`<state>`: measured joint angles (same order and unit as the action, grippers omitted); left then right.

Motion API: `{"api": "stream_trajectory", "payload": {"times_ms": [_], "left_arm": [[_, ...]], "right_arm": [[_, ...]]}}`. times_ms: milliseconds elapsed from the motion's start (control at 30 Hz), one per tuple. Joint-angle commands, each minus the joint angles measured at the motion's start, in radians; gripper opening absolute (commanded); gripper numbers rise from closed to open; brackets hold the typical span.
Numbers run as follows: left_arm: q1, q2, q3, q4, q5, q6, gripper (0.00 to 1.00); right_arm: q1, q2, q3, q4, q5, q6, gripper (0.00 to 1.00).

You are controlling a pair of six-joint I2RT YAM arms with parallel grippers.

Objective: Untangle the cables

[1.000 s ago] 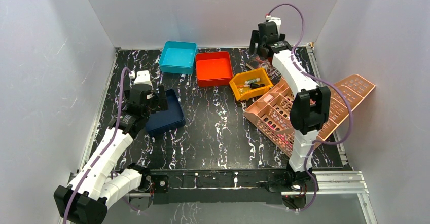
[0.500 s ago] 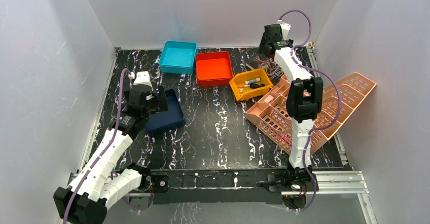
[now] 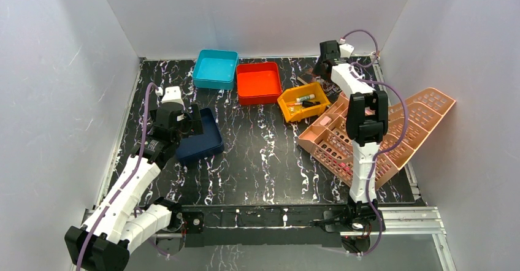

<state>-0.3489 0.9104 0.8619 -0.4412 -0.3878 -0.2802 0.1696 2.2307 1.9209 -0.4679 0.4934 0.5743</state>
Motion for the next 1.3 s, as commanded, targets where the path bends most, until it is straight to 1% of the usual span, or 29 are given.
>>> {"api": "stream_trajectory", "payload": {"times_ms": [0, 67, 267, 433, 533, 633, 767, 833, 900, 1033, 1200, 1267], "left_arm": [[0.005, -0.020, -0.002, 0.009, 0.001, 0.003, 0.98], [0.005, -0.020, -0.001, 0.009, 0.003, 0.002, 0.98], [0.004, -0.022, 0.000, 0.009, 0.004, 0.004, 0.98], [0.004, -0.038, 0.001, 0.011, 0.006, 0.004, 0.98], [0.005, -0.048, -0.001, 0.017, 0.018, 0.005, 0.98], [0.004, -0.046, -0.001, 0.019, 0.039, 0.006, 0.98], [0.005, -0.046, -0.004, 0.019, 0.047, 0.006, 0.98], [0.005, -0.046, -0.004, 0.019, 0.040, 0.006, 0.98], [0.005, -0.045, -0.003, 0.021, 0.034, 0.006, 0.98], [0.005, -0.036, -0.002, 0.021, 0.037, 0.008, 0.98], [0.005, -0.037, -0.003, 0.020, 0.038, 0.009, 0.98], [0.004, -0.038, -0.003, 0.021, 0.039, 0.009, 0.98]], "right_arm": [[-0.021, -0.039, -0.051, 0.050, 0.054, 0.109, 0.98], [-0.018, -0.046, -0.083, 0.076, 0.075, 0.129, 0.98], [0.004, -0.074, -0.195, 0.238, 0.149, 0.134, 0.97], [0.037, -0.033, -0.178, 0.282, 0.255, 0.103, 0.96], [0.056, -0.004, -0.154, 0.283, 0.299, 0.102, 0.91], [0.067, 0.022, -0.137, 0.293, 0.318, 0.101, 0.81], [0.072, 0.042, -0.131, 0.294, 0.318, 0.099, 0.64], [0.074, 0.034, -0.154, 0.308, 0.322, 0.098, 0.57], [0.076, 0.015, -0.199, 0.342, 0.321, 0.086, 0.48], [0.081, -0.037, -0.278, 0.416, 0.317, 0.057, 0.26], [0.094, -0.096, -0.336, 0.476, 0.349, 0.008, 0.13], [0.100, -0.125, -0.348, 0.501, 0.364, -0.020, 0.10]]}}
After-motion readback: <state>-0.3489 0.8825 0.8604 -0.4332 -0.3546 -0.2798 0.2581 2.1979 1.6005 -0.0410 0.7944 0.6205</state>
